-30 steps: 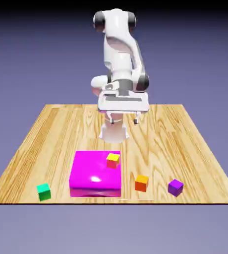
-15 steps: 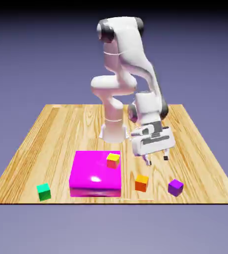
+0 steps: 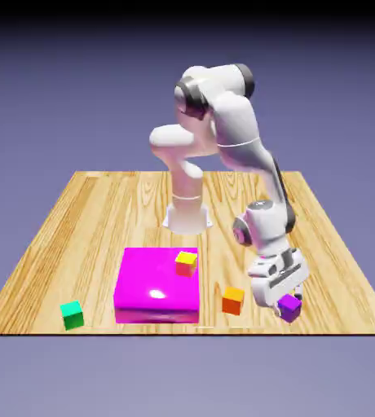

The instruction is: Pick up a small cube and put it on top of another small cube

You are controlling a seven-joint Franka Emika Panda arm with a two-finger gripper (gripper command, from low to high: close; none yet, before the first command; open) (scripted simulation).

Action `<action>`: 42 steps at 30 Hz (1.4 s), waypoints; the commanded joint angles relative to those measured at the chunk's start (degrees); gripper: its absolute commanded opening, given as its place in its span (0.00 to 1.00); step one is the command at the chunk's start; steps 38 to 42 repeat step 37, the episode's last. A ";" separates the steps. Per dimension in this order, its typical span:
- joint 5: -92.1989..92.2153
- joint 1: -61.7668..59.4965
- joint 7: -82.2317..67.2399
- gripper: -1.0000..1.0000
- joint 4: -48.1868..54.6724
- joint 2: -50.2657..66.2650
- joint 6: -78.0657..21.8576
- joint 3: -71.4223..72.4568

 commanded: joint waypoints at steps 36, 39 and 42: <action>-5.59 -38.82 30.67 1.00 3.02 -8.36 -9.23 -20.30; -5.64 -38.55 30.66 1.00 1.92 -10.44 -10.21 -20.55; -5.64 -38.55 30.66 1.00 1.92 -10.44 -10.21 -20.55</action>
